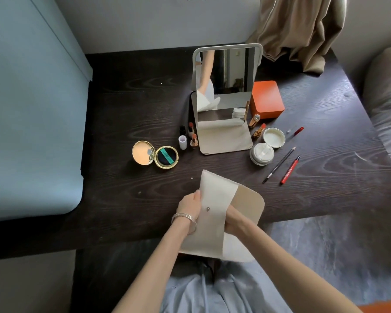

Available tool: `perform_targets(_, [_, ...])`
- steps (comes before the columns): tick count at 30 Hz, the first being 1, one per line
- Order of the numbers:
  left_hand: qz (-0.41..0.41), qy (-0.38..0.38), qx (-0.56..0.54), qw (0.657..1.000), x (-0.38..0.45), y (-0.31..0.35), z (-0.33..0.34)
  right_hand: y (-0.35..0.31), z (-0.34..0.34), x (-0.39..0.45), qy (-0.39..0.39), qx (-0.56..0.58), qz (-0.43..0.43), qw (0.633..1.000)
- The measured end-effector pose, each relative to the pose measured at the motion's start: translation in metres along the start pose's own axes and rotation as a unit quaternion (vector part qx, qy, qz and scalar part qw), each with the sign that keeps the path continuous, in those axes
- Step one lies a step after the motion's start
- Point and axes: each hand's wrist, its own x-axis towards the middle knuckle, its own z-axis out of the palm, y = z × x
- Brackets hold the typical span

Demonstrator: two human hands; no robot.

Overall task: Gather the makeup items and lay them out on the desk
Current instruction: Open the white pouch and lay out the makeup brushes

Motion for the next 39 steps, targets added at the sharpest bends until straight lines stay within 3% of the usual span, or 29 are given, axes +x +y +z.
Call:
perform_targets(2, [0.007, -0.015, -0.035, 0.999, -0.002, 0.003, 0.0, 0.003, 0.004, 0.0, 0.013, 0.058, 0.013, 0.998])
perform_targets(6, [0.006, -0.085, -0.094, 0.992, -0.006, 0.006, -0.004, 0.008, 0.011, 0.003, 0.113, 0.114, 0.019, 0.987])
perform_targets(9, [-0.028, -0.179, -0.138, 0.974, -0.004, 0.009, -0.018, 0.007, 0.016, 0.001, 0.124, 0.142, 0.015, 0.982])
perform_targets(11, [-0.059, -0.198, -0.141, 0.968, 0.0, 0.011, -0.028, 0.005, 0.019, 0.0, 0.142, 0.138, 0.011, 0.98])
perform_targets(13, [-0.072, -0.177, -0.141, 0.971, 0.001, 0.011, -0.029, 0.003, 0.019, -0.002, 0.156, 0.147, 0.015, 0.977])
perform_targets(16, [-0.022, -0.132, -0.118, 0.984, 0.008, 0.008, -0.021, -0.001, 0.013, -0.009, 0.149, 0.15, -0.009, 0.977])
perform_targets(20, [0.054, -0.029, 0.03, 0.998, 0.019, 0.007, -0.016, 0.003, -0.008, -0.024, 0.158, -0.015, -0.045, 0.986])
perform_targets(23, [0.086, 0.039, 0.104, 0.99, 0.029, 0.021, -0.021, 0.007, -0.032, -0.047, 0.135, -0.109, -0.018, 0.985])
perform_targets(27, [0.139, 0.021, 0.205, 0.969, 0.044, 0.051, -0.025, 0.006, -0.062, -0.078, 0.128, -0.082, 0.014, 0.988])
perform_targets(31, [0.242, 0.006, 0.297, 0.924, 0.059, 0.076, -0.011, -0.001, -0.081, -0.088, 0.13, -0.061, -0.004, 0.99])
perform_targets(34, [0.281, 0.036, 0.34, 0.897, 0.067, 0.086, 0.002, -0.006, -0.083, -0.079, 0.123, -0.053, -0.019, 0.991])
perform_targets(39, [0.354, 0.152, 0.289, 0.876, 0.055, 0.066, 0.002, -0.011, -0.071, -0.054, 0.095, -0.075, -0.028, 0.992])
